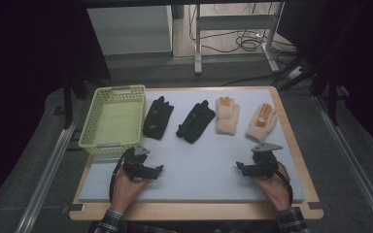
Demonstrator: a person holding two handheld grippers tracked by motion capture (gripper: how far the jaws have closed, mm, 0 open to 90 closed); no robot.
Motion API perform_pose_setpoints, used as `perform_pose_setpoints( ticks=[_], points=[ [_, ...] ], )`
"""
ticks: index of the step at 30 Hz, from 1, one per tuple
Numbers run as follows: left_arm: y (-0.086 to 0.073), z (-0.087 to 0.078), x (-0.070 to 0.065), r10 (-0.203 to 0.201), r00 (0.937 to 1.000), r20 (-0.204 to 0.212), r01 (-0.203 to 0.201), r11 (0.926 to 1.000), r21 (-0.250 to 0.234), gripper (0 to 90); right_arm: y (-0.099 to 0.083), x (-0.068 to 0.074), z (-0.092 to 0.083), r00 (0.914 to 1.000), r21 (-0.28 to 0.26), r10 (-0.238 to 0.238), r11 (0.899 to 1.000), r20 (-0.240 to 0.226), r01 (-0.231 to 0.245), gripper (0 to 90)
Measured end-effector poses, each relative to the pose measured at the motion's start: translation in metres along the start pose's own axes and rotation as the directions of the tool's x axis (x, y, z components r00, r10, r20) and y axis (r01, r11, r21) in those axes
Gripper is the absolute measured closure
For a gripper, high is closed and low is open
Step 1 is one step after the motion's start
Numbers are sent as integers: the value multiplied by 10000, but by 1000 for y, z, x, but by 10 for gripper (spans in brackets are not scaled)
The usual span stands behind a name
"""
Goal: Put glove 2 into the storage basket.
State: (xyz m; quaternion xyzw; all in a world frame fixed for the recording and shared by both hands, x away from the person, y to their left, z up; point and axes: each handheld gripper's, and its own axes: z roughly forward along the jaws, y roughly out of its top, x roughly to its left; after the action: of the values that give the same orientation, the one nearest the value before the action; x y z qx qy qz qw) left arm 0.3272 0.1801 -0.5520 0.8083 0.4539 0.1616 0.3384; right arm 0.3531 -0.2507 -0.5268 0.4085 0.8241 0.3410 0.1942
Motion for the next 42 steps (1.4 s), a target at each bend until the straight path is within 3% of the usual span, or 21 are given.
perform_pose_setpoints(
  ticks=[8, 15, 24, 42],
  points=[
    [0, 0, 0, -35, 10000, -1, 35, 10000, -8, 17, 11, 5, 4, 9995, -85, 85, 9999, -301, -87, 159],
    [0, 0, 0, -38, 10000, -2, 38, 10000, -14, 17, 27, 10, 13, 9985, -176, -202, 9997, -501, 194, 190],
    [0, 0, 0, -42, 10000, 4, 42, 10000, -14, 17, 53, 14, 30, 9948, -386, -206, 9991, -1001, 168, 232],
    [0, 0, 0, -43, 10000, 7, 43, 10000, -11, 17, 96, 26, 68, 9908, -356, -366, 9988, -1304, 322, 326]
  ],
)
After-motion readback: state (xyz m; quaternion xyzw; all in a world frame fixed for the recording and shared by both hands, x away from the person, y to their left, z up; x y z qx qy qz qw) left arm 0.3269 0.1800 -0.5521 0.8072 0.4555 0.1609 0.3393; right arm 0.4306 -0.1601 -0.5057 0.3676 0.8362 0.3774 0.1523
